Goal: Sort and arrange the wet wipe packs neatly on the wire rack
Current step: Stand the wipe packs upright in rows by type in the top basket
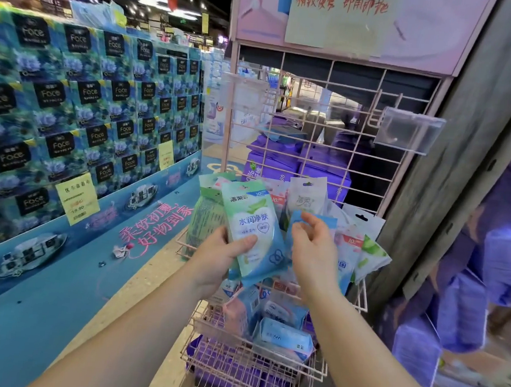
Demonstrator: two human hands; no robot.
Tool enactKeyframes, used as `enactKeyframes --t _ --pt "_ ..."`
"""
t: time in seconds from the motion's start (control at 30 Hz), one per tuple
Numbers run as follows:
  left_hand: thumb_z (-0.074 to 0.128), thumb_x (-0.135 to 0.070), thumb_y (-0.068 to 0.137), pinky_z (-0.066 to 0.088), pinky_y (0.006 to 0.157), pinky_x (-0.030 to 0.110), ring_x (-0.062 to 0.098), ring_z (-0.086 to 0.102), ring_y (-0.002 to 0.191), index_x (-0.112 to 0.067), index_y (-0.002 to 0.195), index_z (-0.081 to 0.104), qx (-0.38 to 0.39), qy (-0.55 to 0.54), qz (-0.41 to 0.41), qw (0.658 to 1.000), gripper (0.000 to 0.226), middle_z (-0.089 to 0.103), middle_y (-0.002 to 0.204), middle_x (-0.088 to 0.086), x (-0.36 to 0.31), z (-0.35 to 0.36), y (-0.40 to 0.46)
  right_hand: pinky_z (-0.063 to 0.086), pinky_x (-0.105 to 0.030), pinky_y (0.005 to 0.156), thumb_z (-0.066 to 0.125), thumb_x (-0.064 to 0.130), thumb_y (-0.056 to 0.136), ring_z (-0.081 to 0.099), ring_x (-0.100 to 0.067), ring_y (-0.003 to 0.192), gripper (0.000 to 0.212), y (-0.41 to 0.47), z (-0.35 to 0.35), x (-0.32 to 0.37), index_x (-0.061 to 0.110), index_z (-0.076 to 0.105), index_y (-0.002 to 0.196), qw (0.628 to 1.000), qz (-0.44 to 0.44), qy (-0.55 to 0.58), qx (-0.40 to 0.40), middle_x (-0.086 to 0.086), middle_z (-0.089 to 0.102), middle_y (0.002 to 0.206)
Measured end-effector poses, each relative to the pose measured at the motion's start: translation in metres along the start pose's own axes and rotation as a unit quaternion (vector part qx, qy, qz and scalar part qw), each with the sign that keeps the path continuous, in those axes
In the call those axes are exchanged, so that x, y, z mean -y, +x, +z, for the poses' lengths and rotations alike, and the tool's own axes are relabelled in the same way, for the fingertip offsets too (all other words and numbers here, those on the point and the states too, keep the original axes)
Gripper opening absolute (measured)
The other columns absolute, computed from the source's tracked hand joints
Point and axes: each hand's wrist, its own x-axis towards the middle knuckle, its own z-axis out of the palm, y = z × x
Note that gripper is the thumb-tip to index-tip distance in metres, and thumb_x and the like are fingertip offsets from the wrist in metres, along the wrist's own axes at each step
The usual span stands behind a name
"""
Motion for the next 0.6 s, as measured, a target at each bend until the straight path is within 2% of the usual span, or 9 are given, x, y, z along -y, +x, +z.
enactKeyframes --t 0.1,0.17,0.23,0.3,0.37,0.4,0.47,0.53,0.6 --pt "0.065 -0.007 0.085 0.057 0.083 0.045 0.026 0.072 0.087 -0.013 0.110 0.059 0.017 0.008 0.009 1.000 0.026 0.073 0.104 0.010 -0.003 -0.002 0.000 0.048 -0.031 0.085 0.058 0.033 0.091 0.058 -0.013 0.098 0.048 0.006 -0.007 -0.010 0.018 0.047 0.136 0.994 0.016 -0.079 0.068 0.004 0.062 0.116" --pt "0.066 -0.005 0.084 0.060 0.074 0.040 0.024 0.073 0.083 -0.015 0.105 0.059 0.021 0.010 0.024 0.999 0.024 0.075 0.098 0.007 -0.004 -0.004 -0.001 0.056 -0.040 0.083 0.065 0.032 0.087 0.066 -0.014 0.096 0.039 0.007 -0.005 -0.016 0.019 0.060 0.123 0.988 0.038 -0.076 0.128 0.004 0.068 0.114" --pt "0.068 -0.003 0.082 0.061 0.065 0.034 0.021 0.074 0.079 -0.015 0.104 0.058 0.016 0.015 0.037 0.999 0.027 0.076 0.091 0.004 -0.004 -0.008 -0.002 0.059 -0.046 0.079 0.071 0.028 0.083 0.071 -0.018 0.091 0.030 0.007 -0.001 -0.023 0.017 0.067 0.111 0.985 0.046 -0.074 0.145 -0.001 0.074 0.103" --pt "0.070 -0.002 0.080 0.060 0.062 0.033 0.020 0.074 0.078 -0.014 0.103 0.059 0.018 0.014 0.046 0.999 0.028 0.077 0.087 0.002 -0.006 -0.013 -0.003 0.061 -0.036 0.067 0.073 0.024 0.082 0.072 -0.018 0.085 0.028 0.010 0.003 -0.027 0.015 0.067 0.108 0.984 0.058 -0.055 0.161 -0.004 0.074 0.098" --pt "0.073 -0.008 0.075 0.060 0.065 0.036 0.023 0.074 0.083 -0.013 0.107 0.059 0.020 0.005 0.048 0.999 0.036 0.077 0.092 0.005 -0.009 -0.019 -0.003 0.054 -0.021 0.052 0.070 0.021 0.084 0.071 -0.013 0.078 0.023 0.009 0.008 -0.025 0.013 0.065 0.105 0.982 0.064 -0.035 0.173 -0.004 0.073 0.096" --pt "0.073 -0.012 0.074 0.060 0.067 0.038 0.025 0.073 0.086 -0.012 0.110 0.059 0.020 -0.002 0.046 0.999 0.039 0.076 0.096 0.006 -0.010 -0.023 -0.002 0.051 -0.019 0.050 0.069 0.021 0.085 0.070 -0.011 0.075 0.021 0.009 0.010 -0.026 0.013 0.064 0.104 0.984 0.059 -0.030 0.165 -0.003 0.073 0.094" --pt "0.065 -0.015 0.084 0.060 0.074 0.042 0.026 0.072 0.089 -0.013 0.113 0.058 0.016 -0.025 0.046 0.999 0.030 0.075 0.099 0.006 -0.015 -0.034 0.002 0.054 -0.024 0.052 0.067 0.025 0.086 0.070 -0.012 0.075 0.023 0.007 0.015 -0.027 0.012 0.062 0.105 0.992 0.044 -0.024 0.117 -0.003 0.072 0.093" --pt "0.054 -0.015 0.093 0.057 0.078 0.043 0.024 0.071 0.086 -0.015 0.113 0.058 0.011 -0.045 0.033 0.998 0.021 0.074 0.098 0.005 -0.019 -0.049 0.008 0.060 -0.038 0.065 0.066 0.031 0.086 0.071 -0.016 0.081 0.026 0.007 0.016 -0.028 0.014 0.059 0.105 0.998 0.032 -0.023 0.059 -0.003 0.072 0.095" --pt "0.051 -0.017 0.095 0.058 0.077 0.042 0.024 0.071 0.086 -0.016 0.114 0.057 0.022 -0.049 0.017 0.998 0.019 0.074 0.099 0.004 -0.023 -0.065 0.015 0.059 -0.044 0.077 0.066 0.031 0.086 0.071 -0.017 0.086 0.024 0.005 0.016 -0.027 0.017 0.059 0.104 0.999 0.028 -0.014 0.040 -0.003 0.073 0.098"
